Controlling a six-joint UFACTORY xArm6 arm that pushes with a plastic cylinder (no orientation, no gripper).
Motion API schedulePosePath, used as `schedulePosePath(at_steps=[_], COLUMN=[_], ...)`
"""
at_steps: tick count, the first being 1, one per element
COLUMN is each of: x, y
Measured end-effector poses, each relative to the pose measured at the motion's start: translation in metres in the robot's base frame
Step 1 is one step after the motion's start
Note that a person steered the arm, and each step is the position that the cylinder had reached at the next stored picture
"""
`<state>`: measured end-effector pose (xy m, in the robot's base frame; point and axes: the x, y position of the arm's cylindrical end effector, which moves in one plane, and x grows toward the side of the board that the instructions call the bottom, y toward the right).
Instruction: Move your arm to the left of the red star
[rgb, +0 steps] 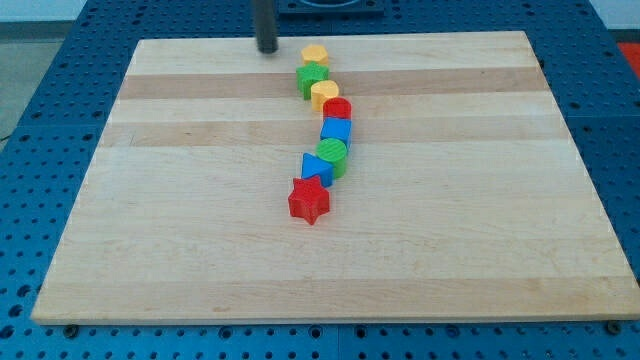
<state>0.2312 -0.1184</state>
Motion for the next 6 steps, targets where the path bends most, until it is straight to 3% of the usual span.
schedulePosePath(at_steps=[4,6], x=[0.248,0.3], y=[-0.019,0.014])
